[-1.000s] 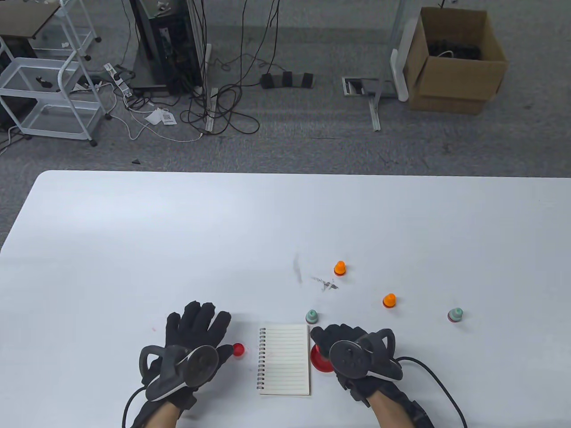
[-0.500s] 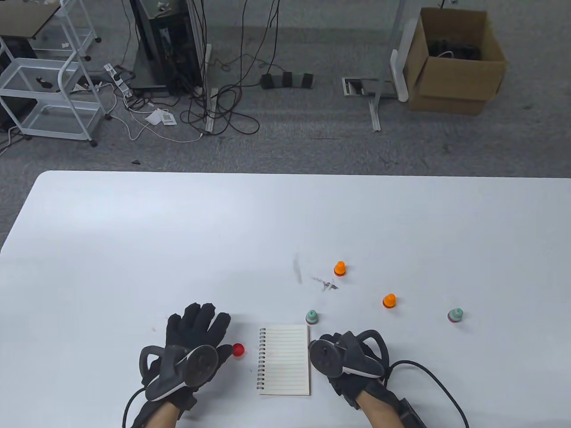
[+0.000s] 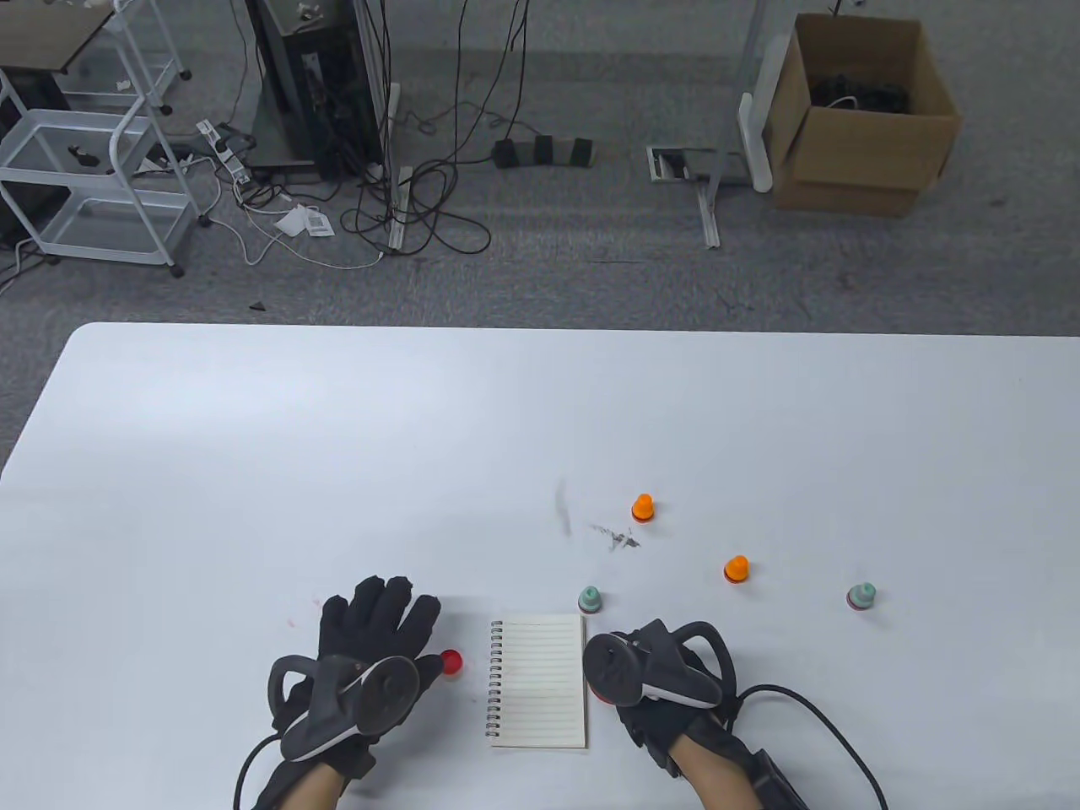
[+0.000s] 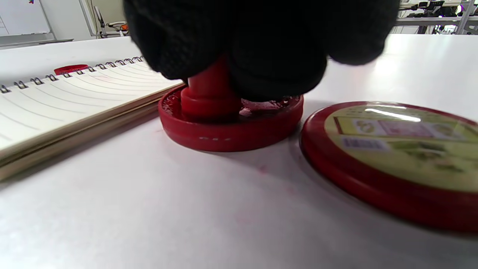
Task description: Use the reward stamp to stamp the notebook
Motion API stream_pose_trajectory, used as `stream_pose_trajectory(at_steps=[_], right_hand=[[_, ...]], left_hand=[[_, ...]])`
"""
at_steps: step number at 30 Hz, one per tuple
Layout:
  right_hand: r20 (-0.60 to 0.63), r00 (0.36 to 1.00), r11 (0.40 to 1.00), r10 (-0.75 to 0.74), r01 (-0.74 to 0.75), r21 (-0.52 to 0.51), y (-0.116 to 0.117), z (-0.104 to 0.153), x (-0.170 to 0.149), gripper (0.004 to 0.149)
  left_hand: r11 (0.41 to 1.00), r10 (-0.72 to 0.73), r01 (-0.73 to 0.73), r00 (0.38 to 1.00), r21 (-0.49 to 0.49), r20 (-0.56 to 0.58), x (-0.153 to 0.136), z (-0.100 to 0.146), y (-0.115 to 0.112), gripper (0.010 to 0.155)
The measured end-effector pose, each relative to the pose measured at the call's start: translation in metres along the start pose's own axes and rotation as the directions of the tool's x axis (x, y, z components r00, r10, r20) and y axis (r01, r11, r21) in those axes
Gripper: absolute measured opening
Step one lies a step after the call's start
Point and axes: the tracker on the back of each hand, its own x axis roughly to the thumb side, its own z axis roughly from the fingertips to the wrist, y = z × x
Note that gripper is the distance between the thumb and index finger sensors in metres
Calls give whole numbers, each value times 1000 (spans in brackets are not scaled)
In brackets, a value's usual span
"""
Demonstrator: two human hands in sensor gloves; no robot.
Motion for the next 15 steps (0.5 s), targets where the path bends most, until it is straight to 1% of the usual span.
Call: stream_pose_trajectory(at_steps=[5,7,10,15], right_hand=[[-5,1000,1000,-1,1,1,-1,-1,-1,43],[11,1000,1000,-6,6,-26,0,1,-4,43],[3,999,998,-33,33,-55,1,2,-10,44],[3,1000,999,-8,8,-51,0,2,-7,45]], left_hand=[[1000,-8,8,1000,-6,-10,0,0,0,68],[1000,-6,6,1000,-5,-13,0,0,1,68],[1000,-7,7,1000,2,-19,-1,0,2,68],[1000,-3,3,1000,7,-23,-1,0,3,68]])
